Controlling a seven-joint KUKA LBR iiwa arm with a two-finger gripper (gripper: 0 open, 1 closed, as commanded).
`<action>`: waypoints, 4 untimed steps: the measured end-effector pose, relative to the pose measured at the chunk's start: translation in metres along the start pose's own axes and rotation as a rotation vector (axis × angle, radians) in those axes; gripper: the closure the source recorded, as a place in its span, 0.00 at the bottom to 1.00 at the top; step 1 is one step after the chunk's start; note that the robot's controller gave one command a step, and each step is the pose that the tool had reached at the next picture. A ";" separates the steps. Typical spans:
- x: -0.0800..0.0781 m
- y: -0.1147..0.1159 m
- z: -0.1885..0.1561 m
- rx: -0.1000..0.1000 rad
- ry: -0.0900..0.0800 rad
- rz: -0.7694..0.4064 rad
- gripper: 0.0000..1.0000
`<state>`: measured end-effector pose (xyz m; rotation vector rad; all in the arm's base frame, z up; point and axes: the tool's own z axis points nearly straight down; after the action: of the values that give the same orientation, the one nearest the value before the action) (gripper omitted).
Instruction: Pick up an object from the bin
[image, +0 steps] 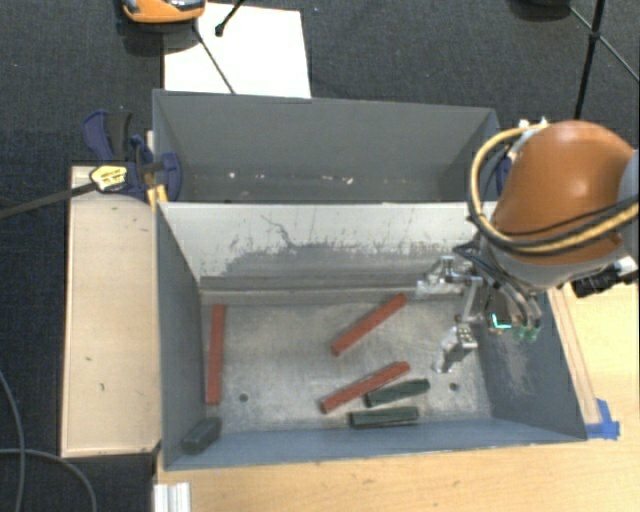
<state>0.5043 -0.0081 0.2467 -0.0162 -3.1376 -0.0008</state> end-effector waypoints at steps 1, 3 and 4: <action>-0.001 0.000 -0.003 0.000 -0.007 0.000 0.00; -0.018 0.029 0.065 0.001 -0.007 -0.387 0.00; 0.005 0.034 0.083 0.001 -0.005 -0.326 0.00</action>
Offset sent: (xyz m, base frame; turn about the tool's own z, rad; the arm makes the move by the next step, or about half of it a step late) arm 0.0389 0.0401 -0.1767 -0.4049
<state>0.4996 0.0258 0.1635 0.4943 -3.1040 -0.0010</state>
